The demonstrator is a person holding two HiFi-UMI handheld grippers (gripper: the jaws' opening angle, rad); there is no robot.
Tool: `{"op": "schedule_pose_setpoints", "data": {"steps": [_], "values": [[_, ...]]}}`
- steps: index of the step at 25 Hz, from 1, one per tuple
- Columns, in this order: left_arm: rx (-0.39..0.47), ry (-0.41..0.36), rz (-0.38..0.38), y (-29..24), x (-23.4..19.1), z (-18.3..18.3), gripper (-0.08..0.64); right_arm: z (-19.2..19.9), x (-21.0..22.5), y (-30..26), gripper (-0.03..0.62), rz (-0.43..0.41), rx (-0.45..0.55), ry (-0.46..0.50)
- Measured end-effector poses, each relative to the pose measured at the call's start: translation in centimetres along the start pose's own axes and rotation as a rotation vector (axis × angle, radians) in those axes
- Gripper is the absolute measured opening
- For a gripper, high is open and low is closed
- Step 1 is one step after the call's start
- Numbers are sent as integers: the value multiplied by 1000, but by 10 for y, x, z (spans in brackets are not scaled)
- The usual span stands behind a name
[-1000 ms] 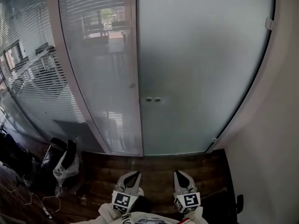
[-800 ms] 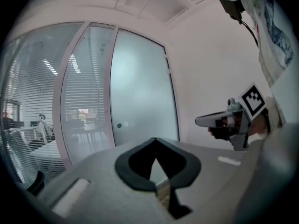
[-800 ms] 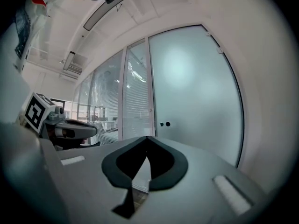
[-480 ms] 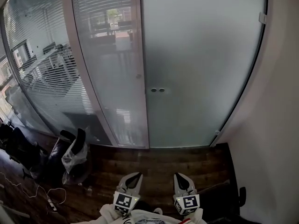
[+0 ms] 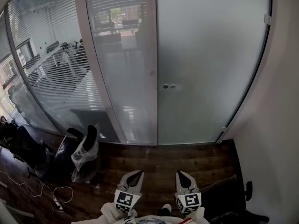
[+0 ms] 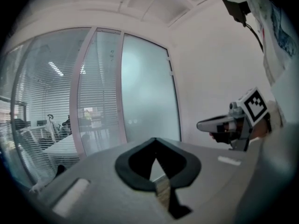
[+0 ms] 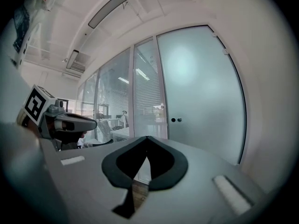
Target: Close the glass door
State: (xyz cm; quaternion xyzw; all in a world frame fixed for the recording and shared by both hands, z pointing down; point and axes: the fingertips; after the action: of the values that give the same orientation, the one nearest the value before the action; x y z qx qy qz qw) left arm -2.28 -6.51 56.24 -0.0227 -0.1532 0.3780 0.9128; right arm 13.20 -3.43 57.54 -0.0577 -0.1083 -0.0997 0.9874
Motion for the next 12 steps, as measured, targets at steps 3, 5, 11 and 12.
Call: {"op": "schedule_pose_setpoints", "data": {"steps": [3, 5, 11, 12], "values": [[-15, -33, 4, 29, -20, 7, 3, 11, -38, -3, 6, 16, -10, 0], [-17, -40, 3, 51, -35, 15, 3, 21, -67, -5, 6, 20, -22, -7], [-27, -29, 18, 101, -78, 47, 3, 41, -131, -11, 6, 62, -27, -24], [-27, -24, 17, 107, -84, 51, 3, 45, -135, -12, 6, 81, -29, -29]]}}
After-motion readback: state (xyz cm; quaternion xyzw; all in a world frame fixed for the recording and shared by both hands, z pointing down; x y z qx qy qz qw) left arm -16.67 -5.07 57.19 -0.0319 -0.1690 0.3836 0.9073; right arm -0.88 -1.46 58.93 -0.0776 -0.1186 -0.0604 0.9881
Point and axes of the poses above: the fingertips, and each gripper's own axes: y backward along the fingers, x to its right, z out of its underside, and after that the axes turned 9 degrees about -y, right-handed
